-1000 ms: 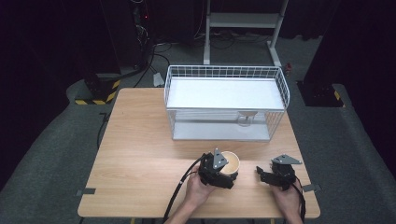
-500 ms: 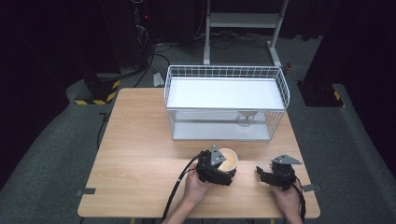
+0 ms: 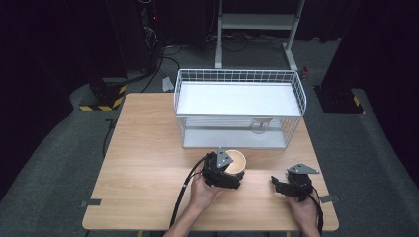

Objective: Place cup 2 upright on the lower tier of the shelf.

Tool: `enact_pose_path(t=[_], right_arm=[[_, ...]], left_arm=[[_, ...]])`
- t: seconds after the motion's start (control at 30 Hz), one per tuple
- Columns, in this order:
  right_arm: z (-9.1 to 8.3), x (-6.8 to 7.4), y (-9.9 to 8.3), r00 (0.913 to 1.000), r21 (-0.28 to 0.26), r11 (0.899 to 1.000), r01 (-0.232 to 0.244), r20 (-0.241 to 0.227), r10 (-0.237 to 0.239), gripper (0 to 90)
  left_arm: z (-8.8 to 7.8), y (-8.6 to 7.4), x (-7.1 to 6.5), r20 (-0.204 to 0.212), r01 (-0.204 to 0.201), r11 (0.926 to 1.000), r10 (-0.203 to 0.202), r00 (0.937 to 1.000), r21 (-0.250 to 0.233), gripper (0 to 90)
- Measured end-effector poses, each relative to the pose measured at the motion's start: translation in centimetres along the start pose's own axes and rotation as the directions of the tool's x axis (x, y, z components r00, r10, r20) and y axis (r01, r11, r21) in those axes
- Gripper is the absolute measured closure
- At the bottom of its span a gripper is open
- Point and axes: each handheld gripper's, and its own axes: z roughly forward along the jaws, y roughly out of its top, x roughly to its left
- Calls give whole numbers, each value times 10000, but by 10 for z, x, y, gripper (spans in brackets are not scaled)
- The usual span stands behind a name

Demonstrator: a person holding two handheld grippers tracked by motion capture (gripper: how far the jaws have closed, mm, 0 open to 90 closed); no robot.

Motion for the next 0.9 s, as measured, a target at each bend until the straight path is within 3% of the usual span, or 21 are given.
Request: enact_pose_path(t=[0.1, 0.3, 0.43, 0.67, 0.9], right_arm=[[0, 0, 0, 10000, 3, 10000, -10, -1, 10, 263], [0, 0, 0, 10000, 2, 10000, -8, -1, 8, 262], [0, 0, 0, 10000, 2, 10000, 12, -7, -12, 261], [0, 0, 0, 10000, 1, 10000, 11, -7, -11, 261], [0, 0, 0, 10000, 2, 10000, 7, -8, -7, 261]], left_arm=[[1, 2, 5, -7, 171, 9998, -171, 9999, 67, 97], [2, 8, 10, -267, -27, 9999, 31, 9996, 158, 97], [2, 11, 15, -215, 274, 9996, -273, 9994, 44, 97], [4, 18, 20, -292, 279, 9996, -279, 9992, -5, 97], [7, 18, 29, -431, 527, 9986, -526, 9977, 14, 97]])
